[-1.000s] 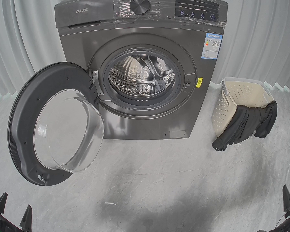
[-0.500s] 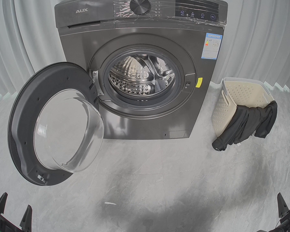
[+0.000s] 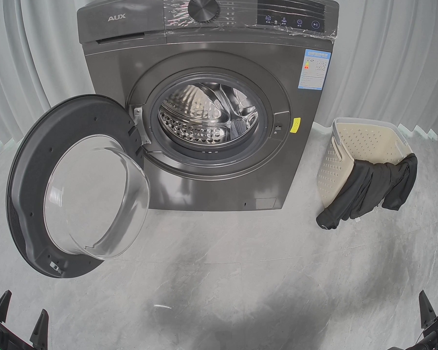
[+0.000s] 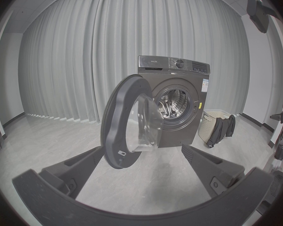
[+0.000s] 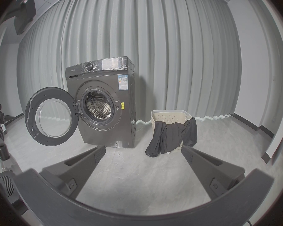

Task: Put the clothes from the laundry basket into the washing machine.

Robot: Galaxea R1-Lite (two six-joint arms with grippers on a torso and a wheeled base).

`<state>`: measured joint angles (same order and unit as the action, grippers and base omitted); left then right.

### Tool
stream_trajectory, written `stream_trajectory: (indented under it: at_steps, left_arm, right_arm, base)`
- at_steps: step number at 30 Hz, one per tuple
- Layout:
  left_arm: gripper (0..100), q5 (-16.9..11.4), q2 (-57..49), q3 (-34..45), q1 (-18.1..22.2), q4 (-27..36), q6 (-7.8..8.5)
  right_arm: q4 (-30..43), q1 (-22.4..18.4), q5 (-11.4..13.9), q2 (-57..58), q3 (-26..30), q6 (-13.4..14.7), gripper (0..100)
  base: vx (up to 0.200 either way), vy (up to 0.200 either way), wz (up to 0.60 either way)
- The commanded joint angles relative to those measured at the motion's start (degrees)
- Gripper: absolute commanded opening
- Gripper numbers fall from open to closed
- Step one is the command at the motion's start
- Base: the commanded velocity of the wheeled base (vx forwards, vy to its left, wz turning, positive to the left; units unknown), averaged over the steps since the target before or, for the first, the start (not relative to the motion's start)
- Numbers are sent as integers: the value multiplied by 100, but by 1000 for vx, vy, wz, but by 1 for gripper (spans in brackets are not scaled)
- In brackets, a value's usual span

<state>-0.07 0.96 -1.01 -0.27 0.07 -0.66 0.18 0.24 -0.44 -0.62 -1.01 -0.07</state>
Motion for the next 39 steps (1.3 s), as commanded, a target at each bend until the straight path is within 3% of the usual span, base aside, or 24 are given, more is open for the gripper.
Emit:
stream_trajectory:
  at_steps: [1,20,29,39]
  left_arm:
    - [100,-1,-88,92,0,1,-4]
    - [100,-1,-88,92,0,1,-4]
    - [100,-1,-88,92,0,1,-4]
    - [100,-1,-88,92,0,1,-13]
  right_arm:
    - [-1,2,0,62,101,-1,100]
    - [-1,2,0,62,101,-1,100]
    - [-1,2,0,62,101,-1,100]
    - [-1,2,0,62,101,-1,100]
  base:
    - [0,-200,0]
    - [0,-200,0]
    - [0,0,0]
    - [200,0,0]
